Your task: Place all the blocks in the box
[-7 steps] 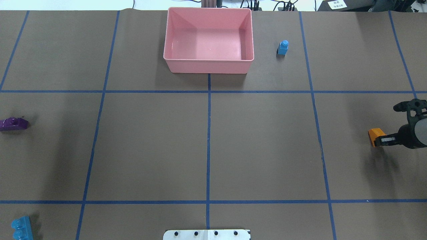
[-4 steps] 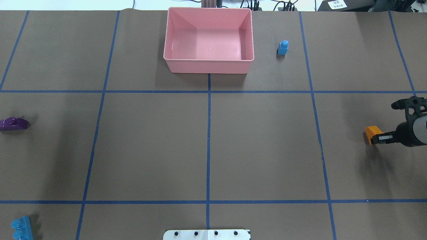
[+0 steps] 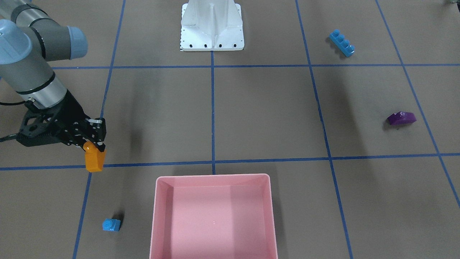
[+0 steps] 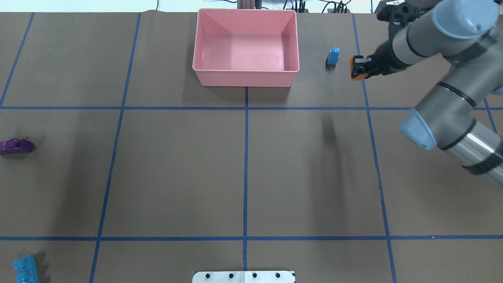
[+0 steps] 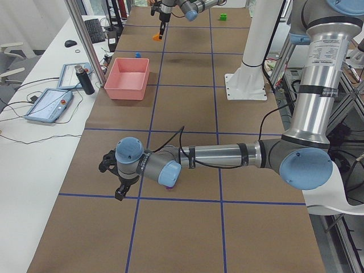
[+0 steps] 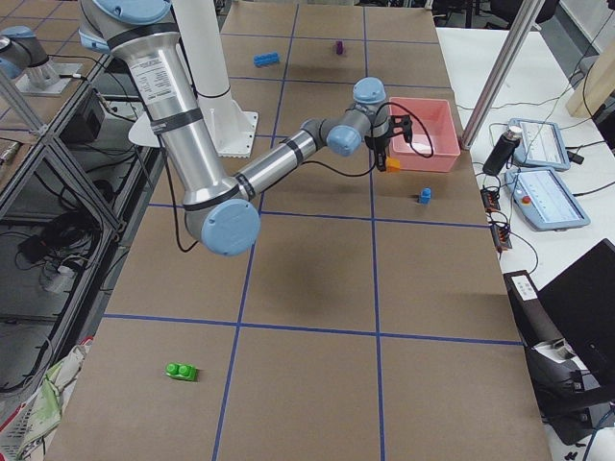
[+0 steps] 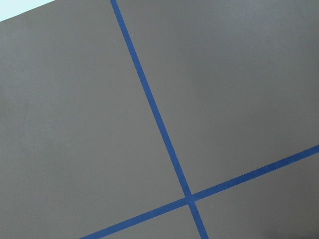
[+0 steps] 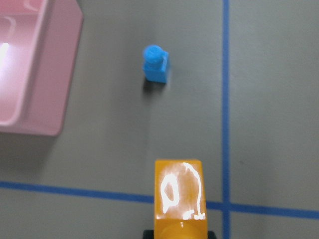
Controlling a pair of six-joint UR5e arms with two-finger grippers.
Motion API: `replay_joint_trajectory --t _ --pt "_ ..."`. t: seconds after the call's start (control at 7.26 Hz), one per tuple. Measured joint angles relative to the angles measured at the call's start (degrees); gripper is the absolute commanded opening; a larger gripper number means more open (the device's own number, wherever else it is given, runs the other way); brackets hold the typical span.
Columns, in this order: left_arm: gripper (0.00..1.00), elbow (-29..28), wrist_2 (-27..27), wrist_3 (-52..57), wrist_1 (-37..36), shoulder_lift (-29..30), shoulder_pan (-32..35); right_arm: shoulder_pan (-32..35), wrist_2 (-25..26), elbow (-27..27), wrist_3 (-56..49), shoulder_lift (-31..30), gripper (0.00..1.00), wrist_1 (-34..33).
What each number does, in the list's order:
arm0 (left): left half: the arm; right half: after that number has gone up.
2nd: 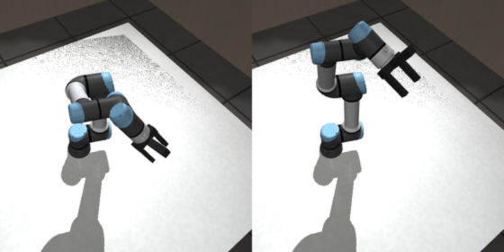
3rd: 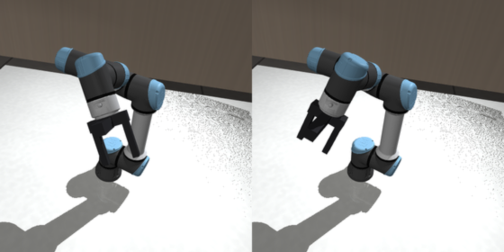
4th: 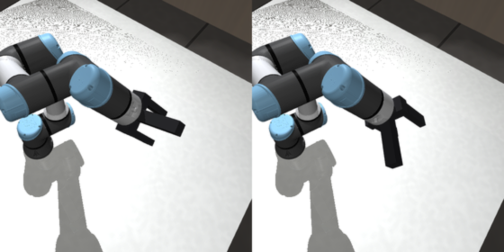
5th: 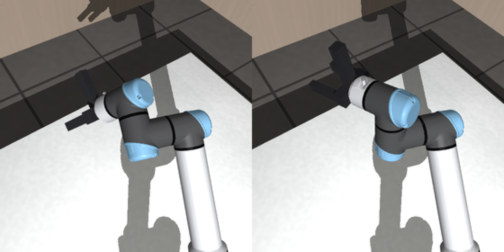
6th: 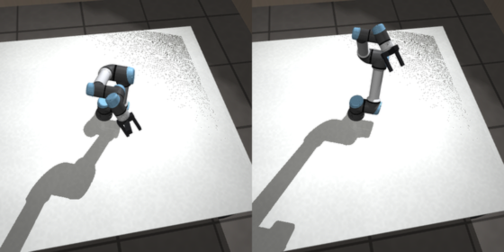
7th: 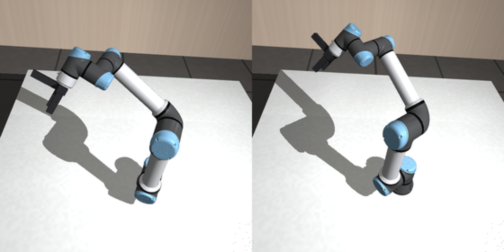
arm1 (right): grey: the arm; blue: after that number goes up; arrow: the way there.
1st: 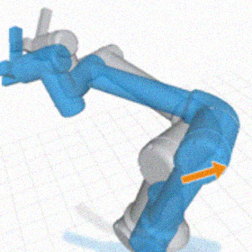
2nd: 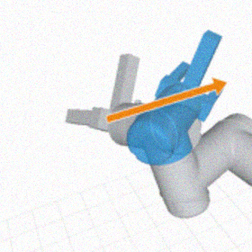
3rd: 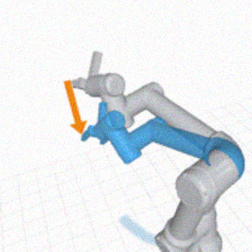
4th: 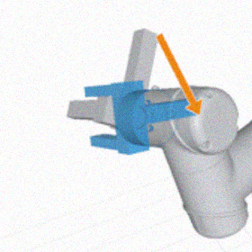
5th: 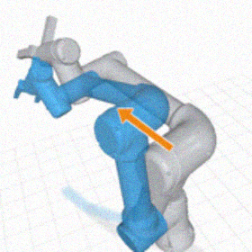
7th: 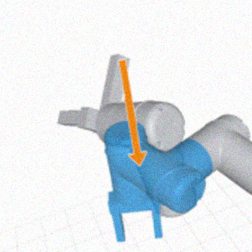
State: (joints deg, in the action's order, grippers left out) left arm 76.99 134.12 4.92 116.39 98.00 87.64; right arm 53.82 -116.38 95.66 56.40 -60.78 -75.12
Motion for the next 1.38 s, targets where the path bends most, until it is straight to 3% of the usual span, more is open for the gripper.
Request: replay_joint_trajectory --t 0.41,0.69,0.83,0.96,1.38 --pt "1.0 0.0 0.0 -0.07 0.06 0.06 -0.18 -1.8 1.46 -24.2 4.8 24.33 0.0 -2.53" --pt "1.0 0.38 0.0 -1.12 0.07 0.07 -0.71 -3.95 5.46 -39.8 5.45 34.67 0.0 -0.81" --pt "1.0 0.73 0.0 -1.73 0.07 0.06 -0.99 -4.94 6.6 -45.47 5.44 36.79 0.1 1.95" --pt "1.0 0.93 0.0 -2.03 0.07 0.06 -1.15 -6.11 7.66 -50.02 5.37 37.7 0.99 5.17" --pt "1.0 1.21 0.0 -2.21 0.23 0.09 -1.24 -8.24 9.72 -53.84 5.27 38.07 1.0 7.97"
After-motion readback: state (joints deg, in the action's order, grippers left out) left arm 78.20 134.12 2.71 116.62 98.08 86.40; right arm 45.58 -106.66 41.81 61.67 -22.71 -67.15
